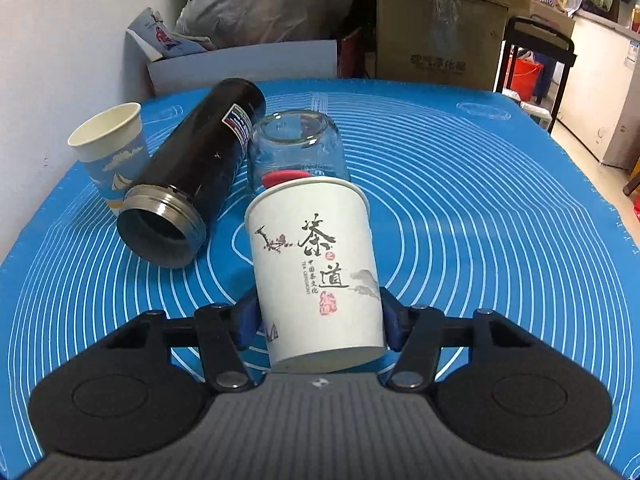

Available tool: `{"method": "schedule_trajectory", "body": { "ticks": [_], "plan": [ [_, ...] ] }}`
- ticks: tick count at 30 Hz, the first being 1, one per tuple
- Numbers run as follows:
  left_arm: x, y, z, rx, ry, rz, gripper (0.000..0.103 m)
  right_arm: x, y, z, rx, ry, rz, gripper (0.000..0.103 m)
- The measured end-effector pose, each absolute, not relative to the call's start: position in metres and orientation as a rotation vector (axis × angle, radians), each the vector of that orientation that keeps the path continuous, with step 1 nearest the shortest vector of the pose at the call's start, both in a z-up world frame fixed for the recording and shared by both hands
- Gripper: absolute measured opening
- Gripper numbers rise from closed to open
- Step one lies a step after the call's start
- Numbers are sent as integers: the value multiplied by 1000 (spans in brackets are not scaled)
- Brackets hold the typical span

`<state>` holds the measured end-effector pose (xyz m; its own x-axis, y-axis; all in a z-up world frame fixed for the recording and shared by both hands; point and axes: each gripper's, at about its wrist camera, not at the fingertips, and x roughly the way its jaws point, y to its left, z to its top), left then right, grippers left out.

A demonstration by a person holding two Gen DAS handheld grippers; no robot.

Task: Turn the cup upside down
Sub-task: 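Move the left gripper to the white calligraphy cup and close on it, then lift the white cup with the left gripper and set it upright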

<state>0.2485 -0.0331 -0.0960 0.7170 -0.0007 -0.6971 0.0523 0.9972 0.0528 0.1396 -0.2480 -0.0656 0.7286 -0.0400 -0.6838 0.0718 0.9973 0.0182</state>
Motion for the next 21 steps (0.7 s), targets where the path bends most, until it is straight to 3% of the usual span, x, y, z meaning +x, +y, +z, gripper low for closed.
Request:
{"method": "schedule_trajectory", "body": {
  "ticks": [21],
  "plan": [
    [138, -8, -59, 109, 725, -54, 58, 93, -222, -41, 15, 720, 10, 103]
  ]
}}
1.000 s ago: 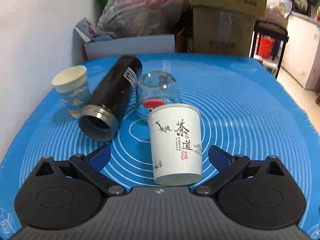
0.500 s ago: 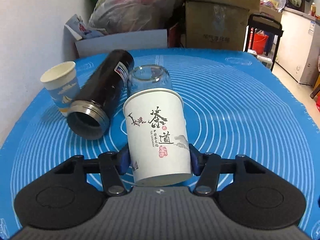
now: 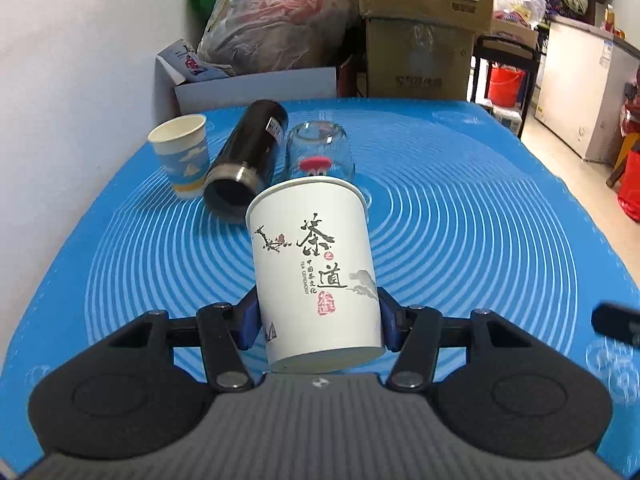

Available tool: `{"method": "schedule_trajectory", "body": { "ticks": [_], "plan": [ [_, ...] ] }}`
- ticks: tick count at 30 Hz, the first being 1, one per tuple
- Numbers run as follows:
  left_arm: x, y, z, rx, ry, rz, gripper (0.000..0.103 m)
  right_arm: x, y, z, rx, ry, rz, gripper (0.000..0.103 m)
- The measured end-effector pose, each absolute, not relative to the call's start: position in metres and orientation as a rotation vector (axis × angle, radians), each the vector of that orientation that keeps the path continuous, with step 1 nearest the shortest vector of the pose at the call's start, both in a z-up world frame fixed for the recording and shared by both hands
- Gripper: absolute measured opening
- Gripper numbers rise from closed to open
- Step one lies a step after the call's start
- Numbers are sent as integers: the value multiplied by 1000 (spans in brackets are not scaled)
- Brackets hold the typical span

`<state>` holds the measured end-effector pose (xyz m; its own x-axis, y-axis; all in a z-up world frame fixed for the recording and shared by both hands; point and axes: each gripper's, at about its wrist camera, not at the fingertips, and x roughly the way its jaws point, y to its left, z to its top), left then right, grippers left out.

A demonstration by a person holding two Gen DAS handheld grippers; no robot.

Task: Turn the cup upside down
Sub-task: 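Lift the white cup with the left gripper and set it upright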

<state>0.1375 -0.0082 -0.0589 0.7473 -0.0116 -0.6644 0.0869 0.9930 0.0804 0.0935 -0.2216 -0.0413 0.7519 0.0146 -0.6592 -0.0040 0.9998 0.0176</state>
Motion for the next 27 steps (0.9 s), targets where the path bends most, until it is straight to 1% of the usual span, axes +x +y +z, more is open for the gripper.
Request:
{"method": "schedule_trajectory", "body": {
  "ticks": [11, 21, 22, 24, 26, 27],
  "plan": [
    [111, 7, -87, 100, 818, -34, 58, 65, -205, -39, -6, 728, 43, 103],
    [113, 9, -95, 104, 826, -36, 61, 66, -199, -41, -16, 745, 49, 103],
    [114, 10, -95, 98, 828, -34, 62, 66, -199, -42, -16, 746, 49, 103],
    [114, 11, -95, 92, 834, -26, 73, 67, -198, -42, -17, 749, 49, 103],
    [114, 13, -95, 82, 837, -23, 77, 67, -197, -42, -17, 749, 49, 103],
    [114, 13, -95, 80, 836, -21, 78, 66, -197, -42, -18, 749, 49, 103]
  ]
}}
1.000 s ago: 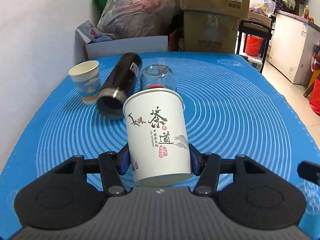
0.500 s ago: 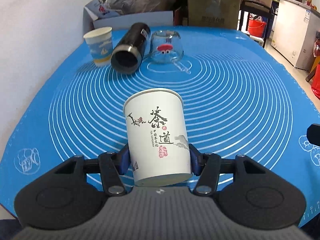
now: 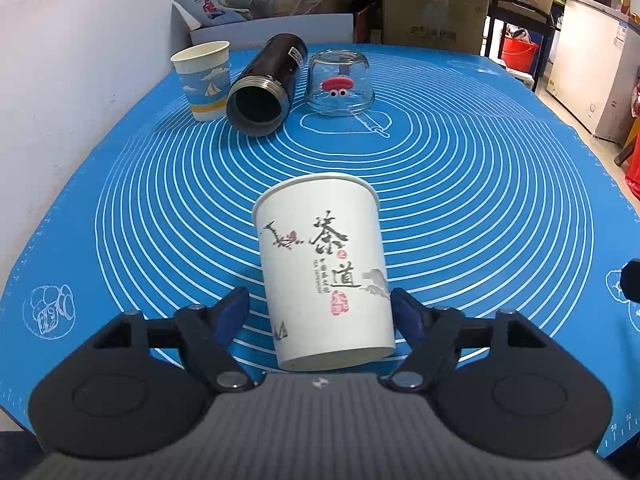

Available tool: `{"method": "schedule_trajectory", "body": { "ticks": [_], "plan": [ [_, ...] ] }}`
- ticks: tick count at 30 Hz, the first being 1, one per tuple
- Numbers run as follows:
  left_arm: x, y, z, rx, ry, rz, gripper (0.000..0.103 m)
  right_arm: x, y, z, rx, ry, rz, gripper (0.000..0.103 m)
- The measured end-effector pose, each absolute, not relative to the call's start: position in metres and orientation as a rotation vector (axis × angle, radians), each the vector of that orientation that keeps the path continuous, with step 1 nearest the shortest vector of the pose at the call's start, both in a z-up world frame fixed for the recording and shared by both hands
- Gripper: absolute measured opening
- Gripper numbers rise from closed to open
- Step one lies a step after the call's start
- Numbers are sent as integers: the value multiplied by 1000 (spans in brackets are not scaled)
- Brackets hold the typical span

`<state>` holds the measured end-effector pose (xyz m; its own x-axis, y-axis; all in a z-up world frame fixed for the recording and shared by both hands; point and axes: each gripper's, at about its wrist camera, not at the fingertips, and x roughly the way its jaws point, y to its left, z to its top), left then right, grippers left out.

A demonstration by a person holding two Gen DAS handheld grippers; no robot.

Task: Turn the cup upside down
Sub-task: 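Lift the white cup with the left gripper and set it upright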

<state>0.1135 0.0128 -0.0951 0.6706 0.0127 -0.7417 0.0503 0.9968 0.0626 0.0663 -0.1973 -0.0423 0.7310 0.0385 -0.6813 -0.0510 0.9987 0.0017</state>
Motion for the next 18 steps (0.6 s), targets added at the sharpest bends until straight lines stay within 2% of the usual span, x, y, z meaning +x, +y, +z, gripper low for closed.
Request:
{"method": "schedule_trajectory", "body": {
  "ticks": [9, 14, 18],
  "plan": [
    [106, 11, -86, 87, 815, -44, 80, 64, -196, -41, -26, 752, 43, 103],
    [94, 13, -67, 80, 768, -56, 85, 63, -194, -38, -38, 750, 46, 103],
    [85, 17, -49, 62, 724, -63, 86, 62, -190, -35, -58, 747, 53, 103]
  ]
}}
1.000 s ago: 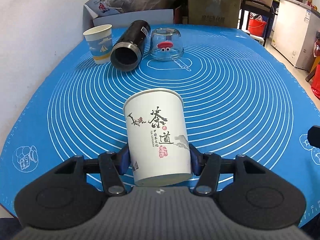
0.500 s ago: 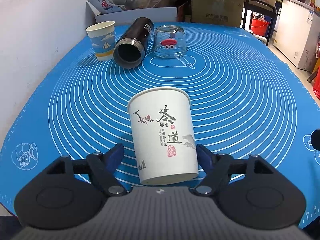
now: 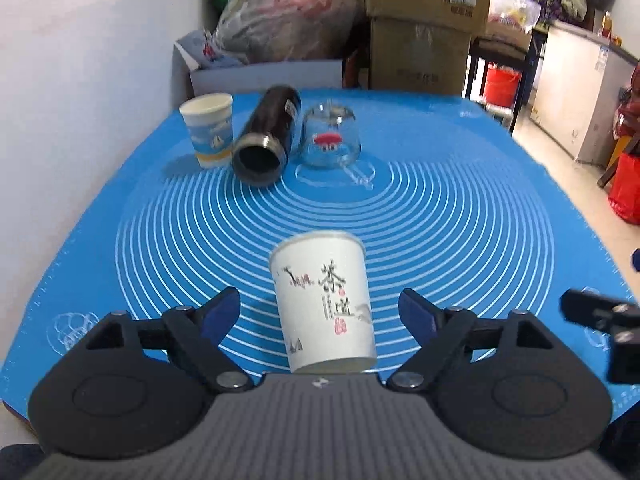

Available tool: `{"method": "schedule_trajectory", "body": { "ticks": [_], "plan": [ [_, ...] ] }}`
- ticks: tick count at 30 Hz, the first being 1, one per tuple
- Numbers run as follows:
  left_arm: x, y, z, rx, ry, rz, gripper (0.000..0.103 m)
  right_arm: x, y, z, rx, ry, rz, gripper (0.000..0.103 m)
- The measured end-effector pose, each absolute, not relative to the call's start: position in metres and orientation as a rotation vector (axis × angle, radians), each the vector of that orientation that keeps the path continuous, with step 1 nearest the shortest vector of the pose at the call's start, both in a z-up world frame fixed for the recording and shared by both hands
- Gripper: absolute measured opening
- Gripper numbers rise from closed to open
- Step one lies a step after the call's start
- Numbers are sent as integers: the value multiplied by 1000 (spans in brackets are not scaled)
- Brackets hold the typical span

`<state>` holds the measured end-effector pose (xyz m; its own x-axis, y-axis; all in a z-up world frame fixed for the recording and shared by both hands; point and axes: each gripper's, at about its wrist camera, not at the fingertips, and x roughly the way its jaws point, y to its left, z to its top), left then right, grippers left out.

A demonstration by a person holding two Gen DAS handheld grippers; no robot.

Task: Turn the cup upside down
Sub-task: 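Lift the white cup with the left gripper and set it upright, then roll the right gripper over and close it on the white cup's base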

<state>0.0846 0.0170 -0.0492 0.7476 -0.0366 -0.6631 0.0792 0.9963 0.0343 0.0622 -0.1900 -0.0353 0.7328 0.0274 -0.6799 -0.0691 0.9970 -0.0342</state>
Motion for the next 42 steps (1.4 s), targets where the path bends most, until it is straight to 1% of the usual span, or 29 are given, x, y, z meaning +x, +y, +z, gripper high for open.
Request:
{"method": "schedule_trajectory", "body": {
  "ticks": [8, 10, 11, 12, 17, 28, 35, 39, 42],
  "plan": [
    [70, 34, -24, 37, 656, -32, 87, 63, -180, -28, -123, 745, 69, 103],
    [69, 40, -21, 32, 635, 0, 90, 63, -177, -26, -152, 744, 73, 103],
    [68, 44, -20, 30, 621, 16, 96, 62, -175, -24, -168, 743, 74, 103],
    [68, 48, -20, 31, 614, 28, 98, 63, -173, -22, -185, 741, 75, 103],
    [67, 69, -26, 24, 606, 118, 98, 66, -156, -14, -342, 743, 68, 103],
    [57, 97, -34, 8, 556, 206, 98, 68, -82, -7, -986, 653, 46, 103],
    [54, 118, -45, -39, 566, 245, 98, 60, -28, -43, -1531, 537, 102, 103],
    [53, 127, -52, -48, 574, 265, 98, 55, -11, -65, -1791, 471, 157, 103],
    [53, 133, -58, -55, 577, 279, 98, 50, -6, -81, -2001, 388, 202, 103]
  ]
}}
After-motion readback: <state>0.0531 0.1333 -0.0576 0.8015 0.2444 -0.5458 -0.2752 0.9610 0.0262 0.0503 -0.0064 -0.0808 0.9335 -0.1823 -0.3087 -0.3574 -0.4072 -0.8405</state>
